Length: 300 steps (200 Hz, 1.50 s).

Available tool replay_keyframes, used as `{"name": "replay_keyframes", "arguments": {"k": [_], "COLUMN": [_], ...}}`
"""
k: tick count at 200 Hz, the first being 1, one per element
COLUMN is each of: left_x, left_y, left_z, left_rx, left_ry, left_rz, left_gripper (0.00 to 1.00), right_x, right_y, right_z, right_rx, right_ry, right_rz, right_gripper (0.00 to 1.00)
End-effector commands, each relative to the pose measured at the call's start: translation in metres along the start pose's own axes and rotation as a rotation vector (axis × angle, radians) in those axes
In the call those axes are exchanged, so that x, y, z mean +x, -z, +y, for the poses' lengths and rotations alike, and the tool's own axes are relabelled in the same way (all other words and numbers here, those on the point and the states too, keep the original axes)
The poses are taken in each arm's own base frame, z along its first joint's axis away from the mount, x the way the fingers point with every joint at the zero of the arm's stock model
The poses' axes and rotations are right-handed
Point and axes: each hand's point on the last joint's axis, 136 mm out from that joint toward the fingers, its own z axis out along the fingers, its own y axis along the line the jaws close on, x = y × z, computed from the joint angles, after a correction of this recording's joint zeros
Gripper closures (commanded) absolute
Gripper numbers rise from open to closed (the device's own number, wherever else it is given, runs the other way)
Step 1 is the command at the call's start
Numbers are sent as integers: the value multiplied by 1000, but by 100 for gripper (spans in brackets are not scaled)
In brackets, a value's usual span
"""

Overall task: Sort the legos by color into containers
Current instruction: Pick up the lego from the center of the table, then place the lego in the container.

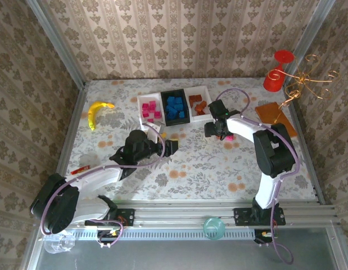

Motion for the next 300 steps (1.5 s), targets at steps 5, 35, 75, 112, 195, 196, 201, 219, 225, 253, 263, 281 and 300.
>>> {"name": "replay_keyframes", "arguments": {"k": [5, 35, 75, 112, 195, 196, 201, 219, 225, 253, 263, 281, 300], "left_x": [-10, -10, -9, -9, -16, -16, -17, -19, -19, -20, -20, -20, -19], "left_y": [2, 1, 1, 2, 8, 8, 8, 10, 11, 14, 14, 14, 13], "left_z": [-7, -6, -4, -1, 5, 4, 4, 3, 3, 4, 3, 2, 3], "left_rx": [11, 7, -3, -16, -45, -45, -44, -44, -45, -55, -53, -50, -50], "left_ry": [-34, -36, -41, -40, -41, -41, -40, -40, -42, -46, -47, -49, -51], "left_rz": [-20, -20, -19, -22, -49, -49, -51, -55, -57, -56, -55, -50, -41], "left_gripper": [18, 18, 17, 17, 17, 17, 18, 18, 18, 17, 17, 17, 17], "right_x": [1, 5, 14, 5, -108, -109, -118, -143, -150, -177, -185, -194, -197], "right_y": [-8, -12, -8, 21, 77, 77, 75, 63, 58, 28, 20, 14, 27], "right_z": [-5, 0, 16, 58, 91, 91, 90, 83, 82, 77, 77, 78, 81], "right_rx": [27, -2, -74, -267, -402, -400, -385, -327, -315, -286, -284, -311, -353], "right_ry": [6, 4, 9, 27, -52, -53, -59, -86, -95, -143, -151, -162, -153], "right_rz": [40, 63, 77, 9, -340, -344, -362, -400, -409, -399, -392, -368, -369], "right_gripper": [24, 33, 51, 67, 66, 66, 66, 65, 64, 59, 57, 52, 47]}}
